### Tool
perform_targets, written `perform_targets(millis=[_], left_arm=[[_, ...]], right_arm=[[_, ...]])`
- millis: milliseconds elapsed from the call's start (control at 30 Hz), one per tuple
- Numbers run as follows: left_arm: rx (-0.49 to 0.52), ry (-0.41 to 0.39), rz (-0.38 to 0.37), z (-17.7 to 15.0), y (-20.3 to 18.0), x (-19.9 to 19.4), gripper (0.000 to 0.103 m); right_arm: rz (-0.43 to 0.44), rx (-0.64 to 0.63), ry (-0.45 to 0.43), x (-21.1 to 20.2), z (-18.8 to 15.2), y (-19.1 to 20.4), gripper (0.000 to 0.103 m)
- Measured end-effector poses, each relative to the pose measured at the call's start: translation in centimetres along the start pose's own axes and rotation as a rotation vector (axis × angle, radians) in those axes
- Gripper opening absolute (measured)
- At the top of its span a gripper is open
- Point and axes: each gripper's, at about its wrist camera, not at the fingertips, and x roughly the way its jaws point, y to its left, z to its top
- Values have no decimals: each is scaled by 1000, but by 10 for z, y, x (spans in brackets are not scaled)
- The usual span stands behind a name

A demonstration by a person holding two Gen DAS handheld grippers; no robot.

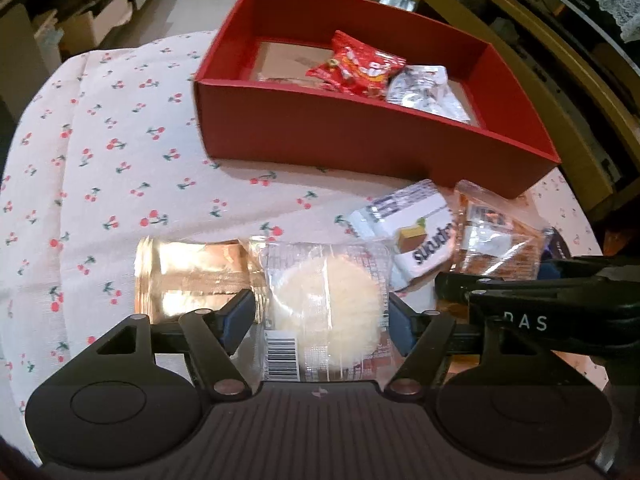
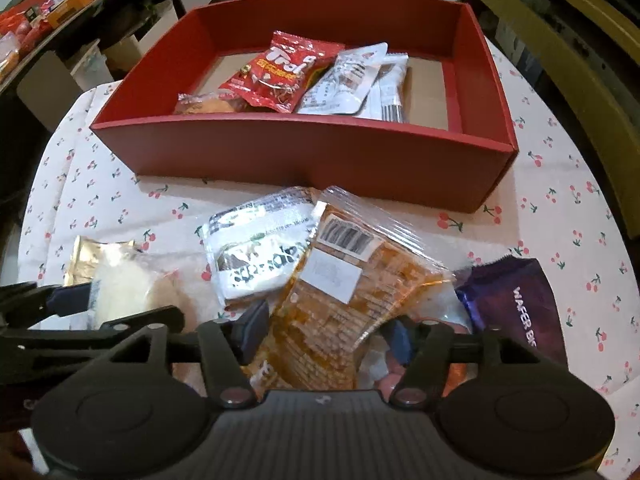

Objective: Organize snacks
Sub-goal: 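Grasp the round wrapped pastry with the left tool while the right tool grasps the orange bread bag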

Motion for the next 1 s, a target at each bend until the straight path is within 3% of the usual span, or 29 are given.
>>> perform_targets(millis=[133,233,300,333,400,467,533,667,700,1000], left_arm=[[-29,-4,-38,0,9,-7,80],[-9,-11,-25,-3,9,-7,82],[-8,6,-27,-6,8,-2,81],[0,13,-25,-8,7,0,82],[28,15,-12,-11,2,2,84],[63,9,8,-14,-3,3,84],[67,11,3,-15,-2,2,80],[66,18,-28,-15,4,-1,70],[64,18,-34,-16,4,-2,69],[64,5,-75,-14,0,-10,65]], right_arm=[[55,73,-1,-2,2,-4,81],[68,77,-7,-6,6,-4,82],[50,43,20,2,6,2,87],[47,31,13,5,5,6,97],[25,-16,1,8,5,16,101],[-18,-56,-15,9,5,22,96],[10,-71,-17,6,4,21,74],[37,-55,-10,-1,-1,11,64],[40,-52,-9,-4,-3,9,57],[56,-16,-15,-26,-27,-8,51]])
